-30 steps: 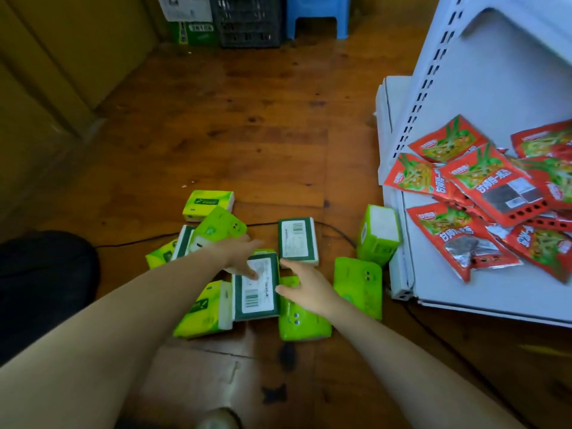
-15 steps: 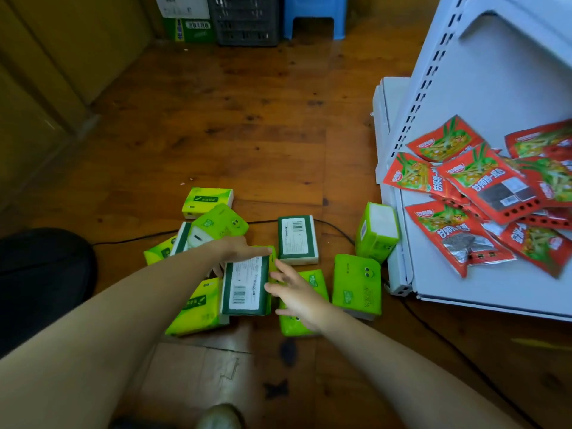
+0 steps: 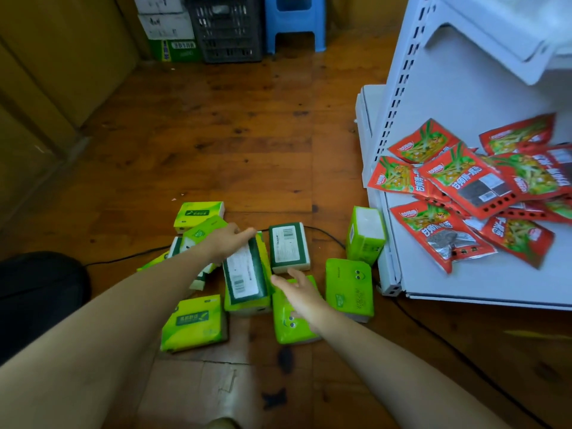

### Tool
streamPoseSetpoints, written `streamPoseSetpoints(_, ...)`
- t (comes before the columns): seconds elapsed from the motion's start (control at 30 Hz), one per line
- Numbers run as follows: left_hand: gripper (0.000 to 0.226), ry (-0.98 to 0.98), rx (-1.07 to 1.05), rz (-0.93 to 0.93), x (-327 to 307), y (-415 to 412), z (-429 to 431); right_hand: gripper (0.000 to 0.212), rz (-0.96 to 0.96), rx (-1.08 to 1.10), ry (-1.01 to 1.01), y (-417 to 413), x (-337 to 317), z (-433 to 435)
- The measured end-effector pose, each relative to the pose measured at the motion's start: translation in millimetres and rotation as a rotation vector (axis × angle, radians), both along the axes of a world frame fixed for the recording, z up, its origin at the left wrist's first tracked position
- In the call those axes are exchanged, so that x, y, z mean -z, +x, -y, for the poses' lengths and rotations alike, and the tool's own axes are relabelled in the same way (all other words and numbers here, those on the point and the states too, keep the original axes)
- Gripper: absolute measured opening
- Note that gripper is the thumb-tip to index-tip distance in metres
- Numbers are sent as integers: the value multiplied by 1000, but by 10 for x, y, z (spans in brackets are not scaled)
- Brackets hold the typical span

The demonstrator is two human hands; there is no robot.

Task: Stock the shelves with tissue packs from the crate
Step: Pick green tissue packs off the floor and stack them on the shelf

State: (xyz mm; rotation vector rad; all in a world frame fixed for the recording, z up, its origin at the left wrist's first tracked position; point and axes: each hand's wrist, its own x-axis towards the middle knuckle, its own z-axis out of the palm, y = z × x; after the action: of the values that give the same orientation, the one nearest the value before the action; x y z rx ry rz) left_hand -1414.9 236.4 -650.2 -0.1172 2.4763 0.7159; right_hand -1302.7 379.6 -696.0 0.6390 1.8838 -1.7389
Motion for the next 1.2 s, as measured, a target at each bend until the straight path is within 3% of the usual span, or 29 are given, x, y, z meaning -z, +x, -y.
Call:
streamPoseSetpoints(0.1, 41, 346, -190, 17, -135, -27, -60, 62, 126, 166, -270, -75, -79, -58)
streamPoseSetpoints(0.2, 28, 463, -165, -36, -190, 2, -205, 52, 117, 314, -480, -192, -177, -117)
streamPoseSetpoints(0.27, 33, 472, -62, -102, -220, 43, -313, 48, 57, 419, -504, -260, -241, -186)
streamPoseSetpoints(0.43, 49, 385, 131, -141, -209, 31, -365, 40, -184, 423, -301, -328, -327, -378)
streamPoseSetpoints(0.73, 68, 393, 126, -178, -331, -83, -427, 53, -342, 254, -135, -297, -443, -429)
streamPoseSetpoints(0.9, 57, 290, 48, -315, -495, -232, -538, 55, -419, 194, -97, -352, -679, -465)
streamPoseSetpoints(1.2, 34, 447, -119, -690, -1711, -339, -546, 57, -788, 43, 115, -685, -1895, -523)
